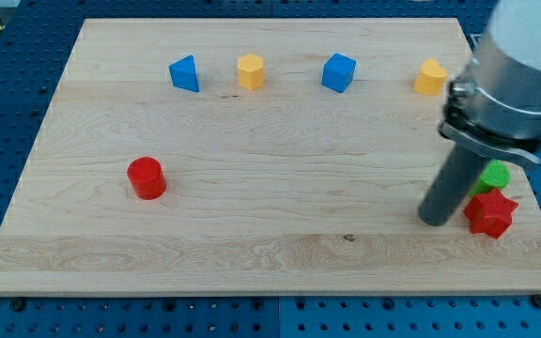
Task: Move the red circle below the red star
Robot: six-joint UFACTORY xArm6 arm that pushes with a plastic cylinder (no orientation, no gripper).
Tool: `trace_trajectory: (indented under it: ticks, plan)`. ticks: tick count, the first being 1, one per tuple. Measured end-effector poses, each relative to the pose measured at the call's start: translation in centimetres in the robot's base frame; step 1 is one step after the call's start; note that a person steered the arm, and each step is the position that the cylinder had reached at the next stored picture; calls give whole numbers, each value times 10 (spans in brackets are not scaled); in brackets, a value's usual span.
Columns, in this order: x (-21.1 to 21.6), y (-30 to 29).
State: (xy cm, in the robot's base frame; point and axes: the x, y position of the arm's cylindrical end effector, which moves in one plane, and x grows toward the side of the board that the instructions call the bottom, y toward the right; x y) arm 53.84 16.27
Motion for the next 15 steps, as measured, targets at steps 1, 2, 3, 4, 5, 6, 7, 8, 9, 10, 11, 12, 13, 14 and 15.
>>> trace_trajectory:
  ticks: [1,2,3,4,5,6,7,8,9,10,11,12,13,14,15]
  plan:
    - [-56,-51]
    - [-89,-168]
    - [-93,-277]
    - [-79,-363]
    - [-56,-375]
    - [-40,-322]
    - [-39,-229]
    - [-36,-144]
    - [-40,-164]
    - [-40,-206]
    - [-25,-195]
    - [-13,-127]
    - [4,-70]
    - [2,-89]
    - [3,-145]
